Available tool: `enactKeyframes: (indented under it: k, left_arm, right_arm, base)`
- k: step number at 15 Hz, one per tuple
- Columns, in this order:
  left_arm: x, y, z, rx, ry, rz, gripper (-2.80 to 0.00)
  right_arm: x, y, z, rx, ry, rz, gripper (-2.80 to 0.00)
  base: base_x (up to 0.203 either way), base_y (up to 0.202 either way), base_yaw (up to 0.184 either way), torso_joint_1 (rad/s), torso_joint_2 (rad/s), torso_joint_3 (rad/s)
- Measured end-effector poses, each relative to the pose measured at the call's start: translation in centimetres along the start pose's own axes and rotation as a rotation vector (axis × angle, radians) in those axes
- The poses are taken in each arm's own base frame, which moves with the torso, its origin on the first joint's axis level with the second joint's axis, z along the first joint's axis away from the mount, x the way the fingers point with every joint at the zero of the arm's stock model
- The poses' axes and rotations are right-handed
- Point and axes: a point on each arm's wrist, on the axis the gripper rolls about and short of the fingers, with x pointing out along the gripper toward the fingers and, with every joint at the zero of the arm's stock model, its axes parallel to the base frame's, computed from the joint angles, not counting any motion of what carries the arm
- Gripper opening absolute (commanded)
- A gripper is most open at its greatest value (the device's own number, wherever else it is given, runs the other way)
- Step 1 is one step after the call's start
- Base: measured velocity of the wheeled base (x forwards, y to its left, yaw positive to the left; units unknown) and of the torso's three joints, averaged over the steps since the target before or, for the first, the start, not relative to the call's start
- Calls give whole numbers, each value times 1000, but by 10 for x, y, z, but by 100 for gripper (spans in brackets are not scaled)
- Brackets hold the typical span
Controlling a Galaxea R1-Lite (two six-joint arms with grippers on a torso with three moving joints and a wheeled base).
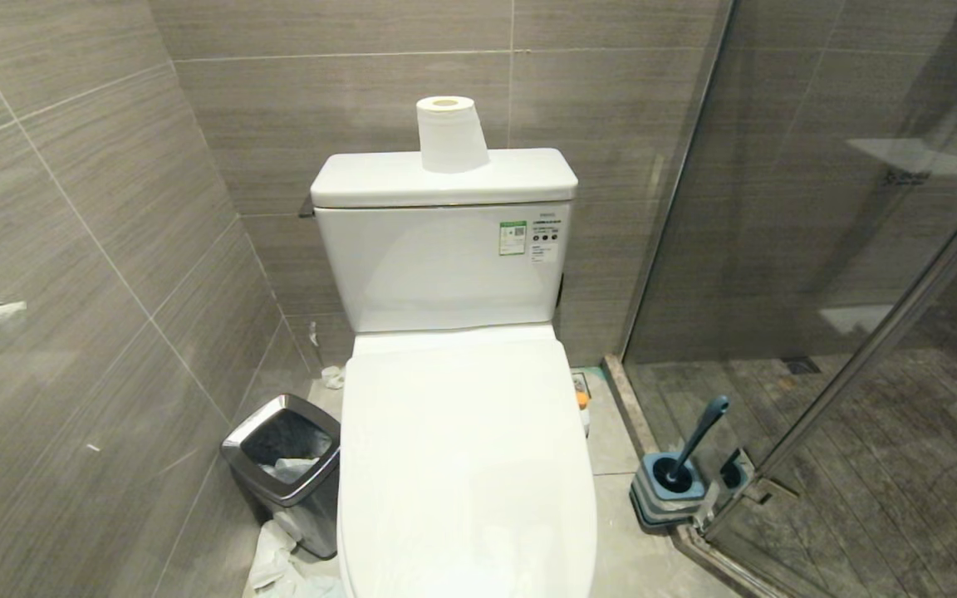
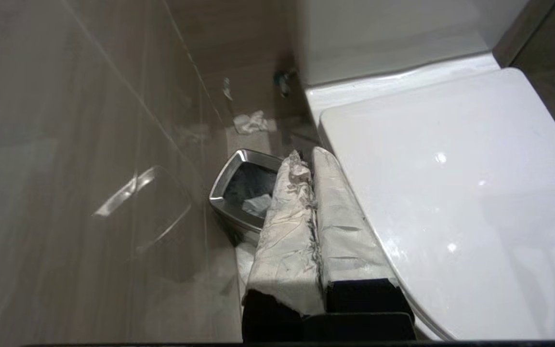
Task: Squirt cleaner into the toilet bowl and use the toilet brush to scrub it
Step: Use the left hand to lift the toilet lid slightly
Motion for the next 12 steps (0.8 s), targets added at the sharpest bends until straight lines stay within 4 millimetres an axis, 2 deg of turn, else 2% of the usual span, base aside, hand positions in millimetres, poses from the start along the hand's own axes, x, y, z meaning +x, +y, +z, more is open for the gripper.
enactKeyframes:
  k: [3, 6, 8, 12]
  left_arm:
    - [58, 4, 10, -22, 91, -67, -280]
    - [106, 16, 5, -64, 168, -162, -280]
    - [127, 29, -6, -117, 212, -259, -280]
    - [152, 49, -29, -237, 242, -498, -280]
  right_arm:
    - [0, 0, 0, 0, 0, 0, -280]
    - [0, 0, 0, 0, 0, 0, -280]
    - [0, 0, 0, 0, 1, 0, -280]
    - [0, 0, 0, 0, 0, 0, -280]
  base:
    - [0, 0, 0, 0, 0, 0]
    - [0, 0, 0, 0, 0, 0]
    - [0, 0, 0, 0, 0, 0]
    - [0, 0, 0, 0, 0, 0]
